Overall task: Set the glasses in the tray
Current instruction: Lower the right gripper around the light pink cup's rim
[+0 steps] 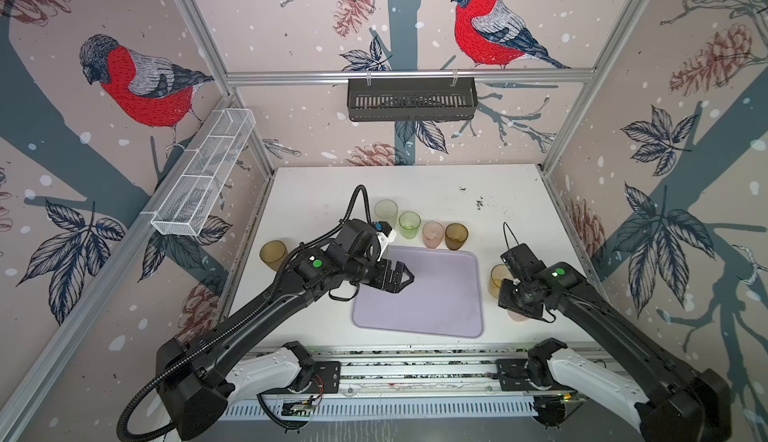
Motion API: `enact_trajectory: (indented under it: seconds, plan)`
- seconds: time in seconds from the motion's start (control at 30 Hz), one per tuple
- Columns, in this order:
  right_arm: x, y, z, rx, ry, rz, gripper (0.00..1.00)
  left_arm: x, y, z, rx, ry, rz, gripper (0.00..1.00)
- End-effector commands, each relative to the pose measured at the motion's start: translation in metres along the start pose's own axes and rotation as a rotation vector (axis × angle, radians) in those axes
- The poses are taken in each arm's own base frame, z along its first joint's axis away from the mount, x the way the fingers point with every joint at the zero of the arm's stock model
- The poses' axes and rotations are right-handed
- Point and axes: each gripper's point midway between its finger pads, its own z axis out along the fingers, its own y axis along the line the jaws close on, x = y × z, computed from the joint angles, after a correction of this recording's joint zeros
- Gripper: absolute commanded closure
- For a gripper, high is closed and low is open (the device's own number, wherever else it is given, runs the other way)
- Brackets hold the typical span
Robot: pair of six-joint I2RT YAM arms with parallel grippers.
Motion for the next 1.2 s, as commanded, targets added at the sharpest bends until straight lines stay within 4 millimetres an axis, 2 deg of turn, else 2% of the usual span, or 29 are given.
enact_trajectory:
  seconds: [0.0, 0.77, 0.93, 1.17]
  plan:
    - [-0.0009, -0.0054, 0.0004, 0.028, -0.010, 0.006, 0.54, -0.0101, -0.0060, -0.0015, 0.030, -0.041, 0.033, 0.02]
    - [-0.0012, -0.0131, 0.0027, 0.072, -0.014, 0.034, 0.58, -0.0159, -0.0004, 0.0001, 0.031, -0.029, 0.071, 0.02]
    - [-0.0011, -0.0145, 0.0032, 0.080, -0.012, 0.031, 0.64, -0.0153, 0.0007, 0.0004, 0.028, -0.029, 0.074, 0.02]
    - [-0.0011, -0.0148, 0.0028, 0.081, -0.013, 0.025, 0.66, -0.0155, 0.0005, 0.0000, 0.031, -0.032, 0.072, 0.02]
